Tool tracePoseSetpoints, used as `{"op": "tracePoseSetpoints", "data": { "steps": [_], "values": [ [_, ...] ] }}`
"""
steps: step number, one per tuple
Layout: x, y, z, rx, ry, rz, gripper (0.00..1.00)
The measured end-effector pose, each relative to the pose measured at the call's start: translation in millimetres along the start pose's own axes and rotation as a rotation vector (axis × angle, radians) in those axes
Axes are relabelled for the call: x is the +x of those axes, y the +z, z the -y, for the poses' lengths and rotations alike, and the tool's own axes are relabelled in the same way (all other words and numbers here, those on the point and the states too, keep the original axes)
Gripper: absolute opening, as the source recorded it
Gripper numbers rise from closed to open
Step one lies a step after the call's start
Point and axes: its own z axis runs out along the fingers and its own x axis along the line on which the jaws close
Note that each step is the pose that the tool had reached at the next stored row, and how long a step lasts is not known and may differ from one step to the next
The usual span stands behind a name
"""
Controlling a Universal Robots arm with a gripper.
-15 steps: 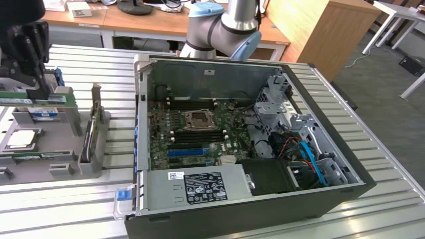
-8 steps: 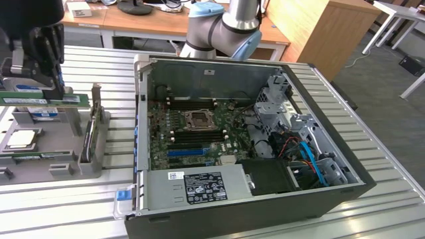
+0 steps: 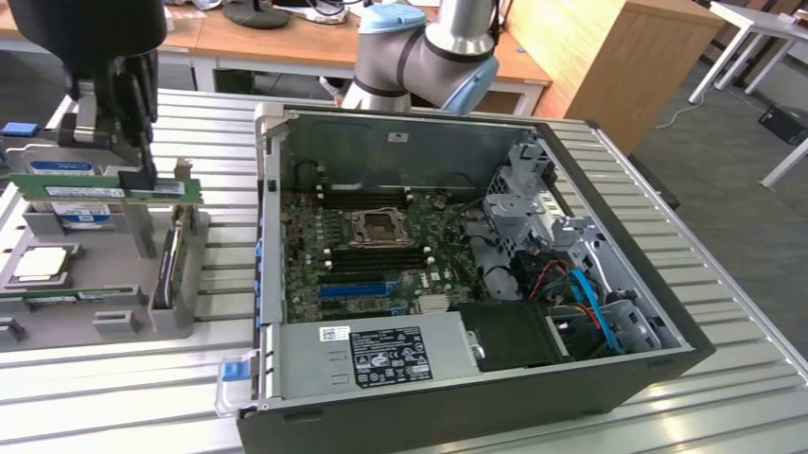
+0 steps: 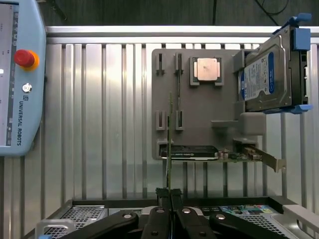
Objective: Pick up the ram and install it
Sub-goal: 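Pick up the ram and move it above insertion slot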
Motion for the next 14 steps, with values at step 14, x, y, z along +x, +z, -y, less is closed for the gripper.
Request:
{"op": "tracePoseSetpoints", "data": {
  "steps": [14],
  "values": [
    [-1.2, -1.4, 34.9, 0.0, 0.0, 0.0, 0.12]
  ]
}}
